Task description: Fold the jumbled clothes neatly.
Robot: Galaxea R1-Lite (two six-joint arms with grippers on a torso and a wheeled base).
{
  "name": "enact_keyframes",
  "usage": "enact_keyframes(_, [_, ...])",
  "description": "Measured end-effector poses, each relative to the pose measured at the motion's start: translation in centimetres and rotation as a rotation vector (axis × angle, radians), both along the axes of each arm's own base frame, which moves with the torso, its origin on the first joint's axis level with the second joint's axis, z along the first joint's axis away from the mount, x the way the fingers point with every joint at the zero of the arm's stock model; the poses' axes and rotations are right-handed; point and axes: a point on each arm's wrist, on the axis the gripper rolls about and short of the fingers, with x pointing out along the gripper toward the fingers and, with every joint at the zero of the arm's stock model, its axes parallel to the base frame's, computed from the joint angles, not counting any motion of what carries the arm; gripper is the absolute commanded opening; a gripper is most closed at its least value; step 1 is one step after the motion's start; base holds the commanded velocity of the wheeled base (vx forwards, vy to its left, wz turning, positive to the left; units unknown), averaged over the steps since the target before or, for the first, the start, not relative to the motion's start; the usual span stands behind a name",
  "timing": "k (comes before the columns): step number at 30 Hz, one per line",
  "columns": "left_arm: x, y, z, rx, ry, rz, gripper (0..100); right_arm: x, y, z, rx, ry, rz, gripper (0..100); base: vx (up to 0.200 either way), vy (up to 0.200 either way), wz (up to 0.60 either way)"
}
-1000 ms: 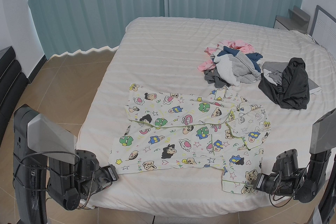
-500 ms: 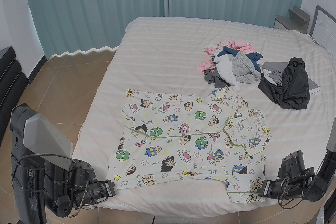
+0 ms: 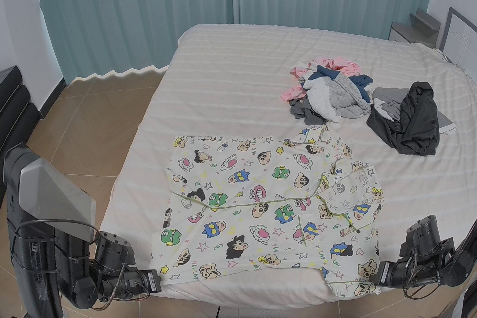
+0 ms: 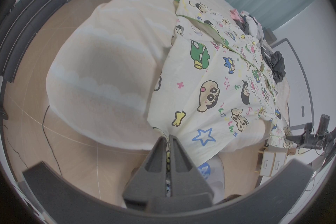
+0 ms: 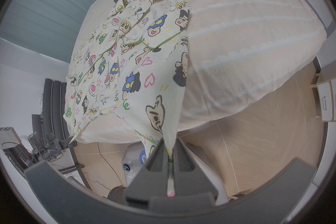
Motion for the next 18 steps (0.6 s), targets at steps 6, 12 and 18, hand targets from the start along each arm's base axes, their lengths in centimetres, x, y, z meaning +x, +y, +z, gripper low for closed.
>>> enact_keyframes(6, [-0.6, 0.1, 0.9, -0.014, 0.037, -0.024, 0, -0.4, -0.2, 0.0, -0.009, 0.029, 0.000, 0, 0.000, 0.000, 0.00])
enact_keyframes(12, [-1.3, 0.3, 1.2, 0.022, 0.070, -0.085, 0, -1.2, -0.3, 0.3, -0.021, 0.065, 0.009, 0, 0.000, 0.000, 0.00])
enact_keyframes(18, [-1.4, 0.3, 1.6, 0.024, 0.067, -0.101, 0, -2.1, -0.2, 0.6, -0.029, 0.083, 0.037, 0, 0.000, 0.000, 0.00])
